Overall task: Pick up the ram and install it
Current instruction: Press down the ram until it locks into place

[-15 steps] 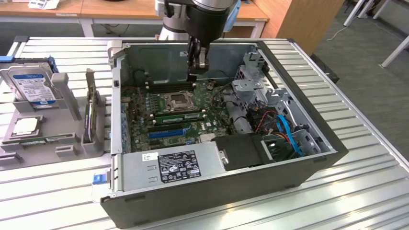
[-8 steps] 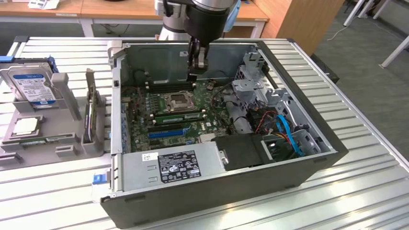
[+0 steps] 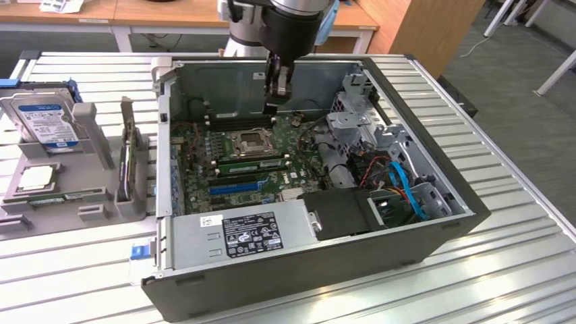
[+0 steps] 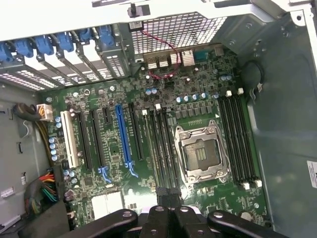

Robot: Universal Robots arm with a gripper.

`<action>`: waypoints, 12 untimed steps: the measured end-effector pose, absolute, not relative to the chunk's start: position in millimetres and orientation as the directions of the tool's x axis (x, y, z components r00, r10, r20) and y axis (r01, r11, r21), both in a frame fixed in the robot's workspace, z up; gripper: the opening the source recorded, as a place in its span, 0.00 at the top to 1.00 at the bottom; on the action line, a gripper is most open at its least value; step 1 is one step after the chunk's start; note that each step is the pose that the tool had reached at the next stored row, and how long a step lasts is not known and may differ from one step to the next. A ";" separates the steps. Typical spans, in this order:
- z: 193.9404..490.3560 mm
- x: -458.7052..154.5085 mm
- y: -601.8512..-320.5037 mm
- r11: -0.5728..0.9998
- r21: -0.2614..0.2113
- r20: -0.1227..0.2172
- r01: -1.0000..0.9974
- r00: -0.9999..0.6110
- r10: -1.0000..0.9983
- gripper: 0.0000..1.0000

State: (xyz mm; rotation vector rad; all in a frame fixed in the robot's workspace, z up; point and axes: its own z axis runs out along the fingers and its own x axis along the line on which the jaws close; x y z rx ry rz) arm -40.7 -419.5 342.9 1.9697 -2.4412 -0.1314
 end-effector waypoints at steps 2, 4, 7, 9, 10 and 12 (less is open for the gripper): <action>342.8 -40.7 -419.5 0.220 0.066 -0.051 -0.973 -0.223 -0.973 0.90; 342.9 -40.7 -419.5 0.231 0.066 -0.051 -0.971 -0.235 -0.971 0.90; 342.8 -40.7 -419.5 0.252 0.066 -0.051 -0.966 -0.255 -0.966 0.90; 342.8 -40.7 -419.5 0.267 0.066 -0.051 -0.961 -0.270 -0.961 0.90; 342.8 -40.7 -419.5 0.274 0.066 -0.051 -0.959 -0.278 -0.959 0.90; 342.8 -40.7 -419.5 0.289 0.066 -0.051 -0.955 -0.293 -0.955 0.90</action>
